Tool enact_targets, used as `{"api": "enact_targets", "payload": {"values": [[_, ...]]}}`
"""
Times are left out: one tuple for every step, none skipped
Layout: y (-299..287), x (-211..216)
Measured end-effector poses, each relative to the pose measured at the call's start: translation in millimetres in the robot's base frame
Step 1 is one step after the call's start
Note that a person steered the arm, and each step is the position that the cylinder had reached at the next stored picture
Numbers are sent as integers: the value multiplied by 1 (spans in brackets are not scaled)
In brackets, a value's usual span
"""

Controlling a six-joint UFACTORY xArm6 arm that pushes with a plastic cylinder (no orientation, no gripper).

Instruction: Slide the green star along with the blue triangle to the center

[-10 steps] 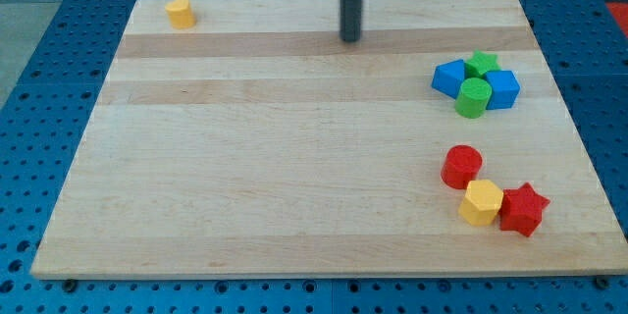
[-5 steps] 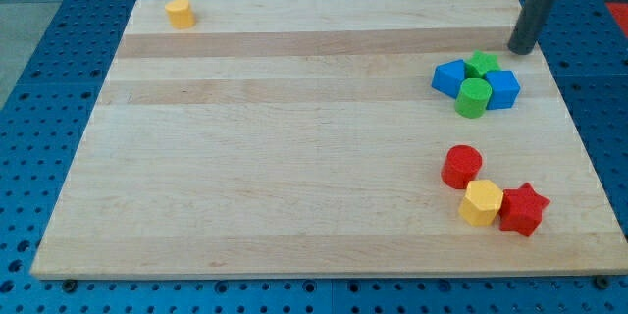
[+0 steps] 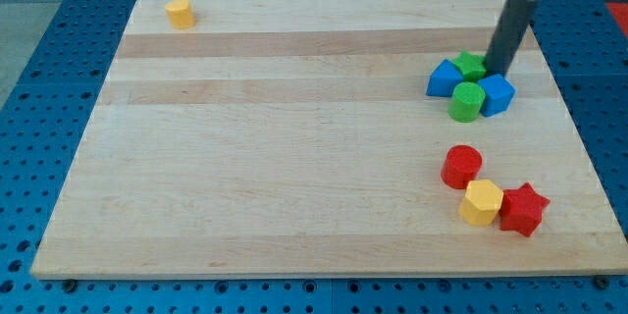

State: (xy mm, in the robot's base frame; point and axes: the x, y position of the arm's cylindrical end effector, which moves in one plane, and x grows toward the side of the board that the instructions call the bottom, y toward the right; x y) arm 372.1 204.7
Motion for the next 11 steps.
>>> {"api": "enact_targets", "payload": {"values": [[-23,0],[-48,0],[-68,0],[-92,0],[-108,3],[-123,5],[-135,7],[-137,7],[-137,12],[-137,28],[-151,36]]}}
